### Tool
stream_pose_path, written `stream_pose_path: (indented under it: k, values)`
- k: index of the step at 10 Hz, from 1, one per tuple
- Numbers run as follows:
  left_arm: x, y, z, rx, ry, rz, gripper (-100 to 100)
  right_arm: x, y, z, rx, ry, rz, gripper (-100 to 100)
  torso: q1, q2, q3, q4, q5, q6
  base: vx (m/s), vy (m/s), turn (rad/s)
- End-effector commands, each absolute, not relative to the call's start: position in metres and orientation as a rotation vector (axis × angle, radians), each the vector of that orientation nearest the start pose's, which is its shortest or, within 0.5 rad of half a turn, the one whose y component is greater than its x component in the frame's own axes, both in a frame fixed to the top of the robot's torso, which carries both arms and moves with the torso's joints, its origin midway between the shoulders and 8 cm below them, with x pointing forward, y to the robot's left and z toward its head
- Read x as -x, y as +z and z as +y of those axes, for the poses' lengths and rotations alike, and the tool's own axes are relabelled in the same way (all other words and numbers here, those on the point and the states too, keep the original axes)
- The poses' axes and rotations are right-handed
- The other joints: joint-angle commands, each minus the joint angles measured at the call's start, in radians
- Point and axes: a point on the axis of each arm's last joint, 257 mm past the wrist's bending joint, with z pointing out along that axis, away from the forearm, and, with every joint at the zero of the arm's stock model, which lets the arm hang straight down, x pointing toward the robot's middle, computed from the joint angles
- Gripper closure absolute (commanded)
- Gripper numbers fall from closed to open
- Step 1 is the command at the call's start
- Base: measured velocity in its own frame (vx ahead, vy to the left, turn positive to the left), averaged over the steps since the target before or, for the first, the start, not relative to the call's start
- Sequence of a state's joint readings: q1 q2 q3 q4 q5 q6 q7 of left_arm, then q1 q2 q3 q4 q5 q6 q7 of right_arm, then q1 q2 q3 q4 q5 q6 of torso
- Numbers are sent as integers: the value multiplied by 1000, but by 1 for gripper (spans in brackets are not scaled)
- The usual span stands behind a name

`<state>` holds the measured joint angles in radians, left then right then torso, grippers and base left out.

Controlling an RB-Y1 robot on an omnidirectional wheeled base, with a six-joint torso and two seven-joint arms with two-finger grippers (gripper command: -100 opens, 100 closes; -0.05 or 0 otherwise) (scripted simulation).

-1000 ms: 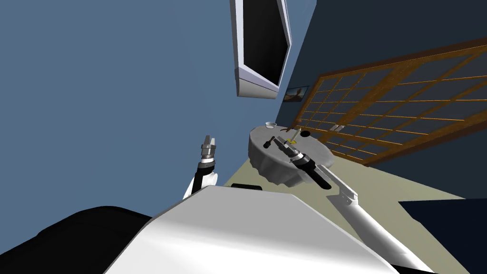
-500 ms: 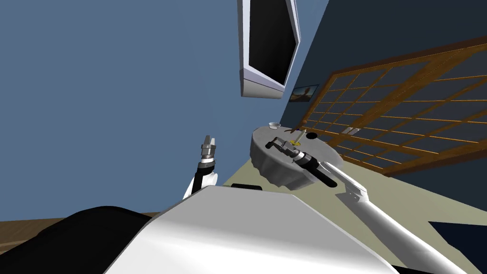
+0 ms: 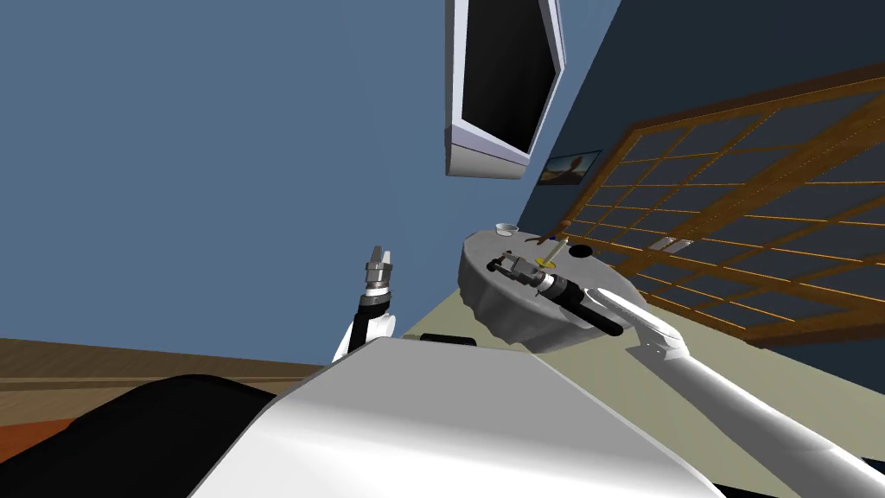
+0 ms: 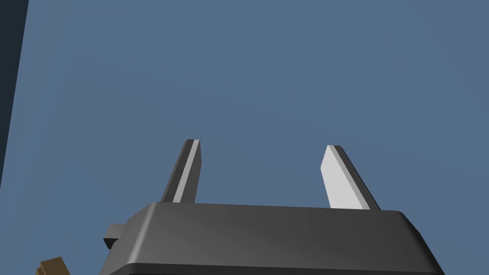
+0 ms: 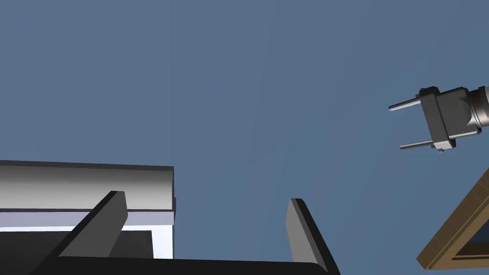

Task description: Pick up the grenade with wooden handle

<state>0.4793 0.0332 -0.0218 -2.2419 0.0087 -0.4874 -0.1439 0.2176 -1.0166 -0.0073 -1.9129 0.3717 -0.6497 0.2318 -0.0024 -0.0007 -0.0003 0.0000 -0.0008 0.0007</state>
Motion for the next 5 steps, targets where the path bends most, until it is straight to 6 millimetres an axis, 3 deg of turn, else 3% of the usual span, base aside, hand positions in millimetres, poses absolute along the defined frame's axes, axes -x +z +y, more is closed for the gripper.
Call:
stream_pose_path:
  k: [1, 2, 4, 5]
  values:
    - [-356, 11, 270, 610, -1197, 692, 0, -407, -61, -237, 697, 622, 1357, -100, 0, 0, 0, 0, 0, 0, -8, -10, 20]
    - [-356, 11, 270, 610, -1197, 692, 0, -407, -75, -242, 771, 579, 1380, -100, 1, 0, 0, 0, 0, 1, -12, -7, 218]
    - [-356, 11, 270, 610, -1197, 692, 0, -407, -75, -244, 805, 562, 1395, -100, 0, -1, 0, 0, 0, 0, -8, -15, 55]
    - [-356, 11, 270, 610, -1197, 692, 0, -406, -88, -251, 884, 516, 1419, -100, 1, -1, 0, 0, 0, 1, -12, -8, 268]
